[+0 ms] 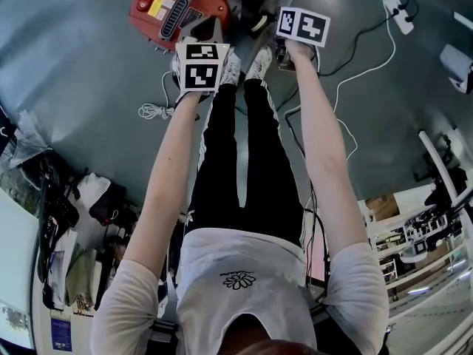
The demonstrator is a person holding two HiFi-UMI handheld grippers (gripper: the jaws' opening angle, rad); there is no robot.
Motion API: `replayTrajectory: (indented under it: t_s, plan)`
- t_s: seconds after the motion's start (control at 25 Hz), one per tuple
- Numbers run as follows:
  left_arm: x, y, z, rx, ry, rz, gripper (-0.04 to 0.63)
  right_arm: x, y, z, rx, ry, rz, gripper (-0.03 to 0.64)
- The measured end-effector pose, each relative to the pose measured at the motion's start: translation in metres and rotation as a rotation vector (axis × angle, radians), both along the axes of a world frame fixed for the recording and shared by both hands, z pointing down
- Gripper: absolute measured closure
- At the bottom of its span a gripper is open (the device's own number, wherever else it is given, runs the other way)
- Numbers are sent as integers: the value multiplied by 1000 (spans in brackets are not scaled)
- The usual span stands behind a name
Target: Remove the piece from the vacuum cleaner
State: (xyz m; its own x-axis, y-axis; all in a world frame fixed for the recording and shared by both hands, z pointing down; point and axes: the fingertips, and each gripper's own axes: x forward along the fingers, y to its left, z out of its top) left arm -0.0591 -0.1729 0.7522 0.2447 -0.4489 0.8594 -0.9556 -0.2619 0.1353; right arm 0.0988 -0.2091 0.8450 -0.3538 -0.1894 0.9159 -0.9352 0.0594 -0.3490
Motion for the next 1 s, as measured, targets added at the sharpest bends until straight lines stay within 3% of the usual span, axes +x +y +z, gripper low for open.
replayTrajectory:
  t_s: [0.16, 0.68, 0.92, 1.0]
  plan:
    - [1, 0, -1, -4, 5, 5, 591, 6, 8, 4, -27, -14, 49, 595]
    - [2, 0, -1, -12, 5, 41, 591, 18, 38, -9, 20, -47, 169, 595]
    - [1, -1, 0, -17, 3, 34, 591, 21, 44, -8, 20, -44, 175, 595]
    - [1, -1, 0, -13, 0, 27, 591, 33, 58, -4, -12, 6, 158, 595]
